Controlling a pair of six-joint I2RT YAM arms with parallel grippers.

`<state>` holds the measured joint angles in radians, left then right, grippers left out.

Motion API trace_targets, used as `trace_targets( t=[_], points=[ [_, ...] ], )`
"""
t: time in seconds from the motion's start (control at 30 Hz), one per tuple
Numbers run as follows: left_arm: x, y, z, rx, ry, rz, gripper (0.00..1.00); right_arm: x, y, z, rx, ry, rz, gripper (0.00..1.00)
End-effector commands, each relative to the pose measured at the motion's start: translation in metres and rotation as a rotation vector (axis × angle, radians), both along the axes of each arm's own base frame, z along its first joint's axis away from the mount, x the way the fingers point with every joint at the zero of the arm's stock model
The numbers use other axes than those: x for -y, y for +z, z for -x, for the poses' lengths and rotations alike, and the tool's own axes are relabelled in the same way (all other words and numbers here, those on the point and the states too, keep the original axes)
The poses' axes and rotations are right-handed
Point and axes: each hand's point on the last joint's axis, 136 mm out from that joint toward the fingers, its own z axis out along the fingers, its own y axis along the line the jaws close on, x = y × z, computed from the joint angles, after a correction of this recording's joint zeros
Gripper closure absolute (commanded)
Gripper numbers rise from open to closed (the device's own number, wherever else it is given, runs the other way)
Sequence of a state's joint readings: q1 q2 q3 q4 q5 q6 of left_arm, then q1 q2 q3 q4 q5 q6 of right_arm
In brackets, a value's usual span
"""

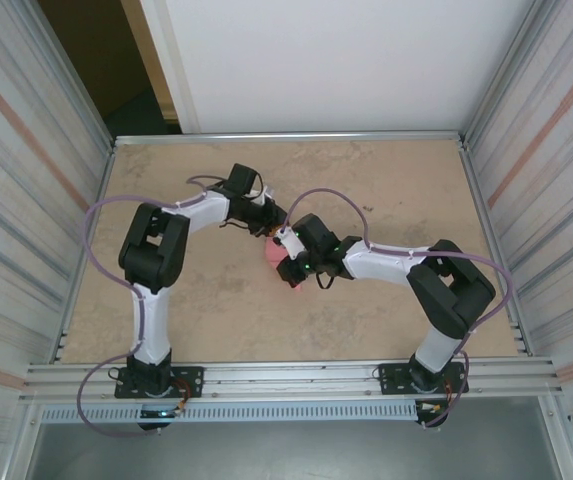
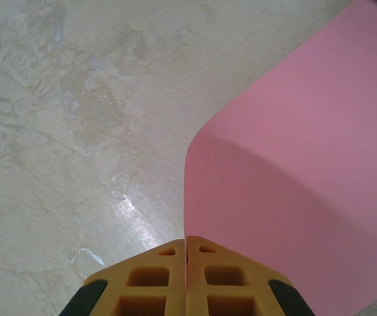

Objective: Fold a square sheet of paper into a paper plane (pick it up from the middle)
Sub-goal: Third fold the triangle at the center of the table.

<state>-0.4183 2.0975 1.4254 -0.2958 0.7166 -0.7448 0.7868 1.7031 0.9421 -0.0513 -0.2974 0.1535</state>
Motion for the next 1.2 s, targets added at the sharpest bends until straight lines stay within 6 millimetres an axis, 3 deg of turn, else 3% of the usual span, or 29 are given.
trace_targets(
  t=[0.0,0.47,0.73,1.17],
  points=[
    [-0.006,-0.022,0.005,-0.033,-0.030,-0.078,0.80,0.003,-0.009,0.004,-0.037,-0.014,0.002,1.00],
    [-0.016,-0.060,0.019,-0.105,-0.088,-0.190,0.84,0.029,-0.022,-0.023,-0.066,-0.209,0.035,1.00],
    [-0.016,-0.060,0.019,-0.102,-0.099,-0.193,0.85,0.034,-0.026,-0.031,-0.070,-0.247,0.060,1.00],
    [-0.015,-0.061,0.020,-0.105,-0.106,-0.188,0.85,0.025,-0.031,-0.032,-0.104,-0.218,0.051,0.99]
  ],
)
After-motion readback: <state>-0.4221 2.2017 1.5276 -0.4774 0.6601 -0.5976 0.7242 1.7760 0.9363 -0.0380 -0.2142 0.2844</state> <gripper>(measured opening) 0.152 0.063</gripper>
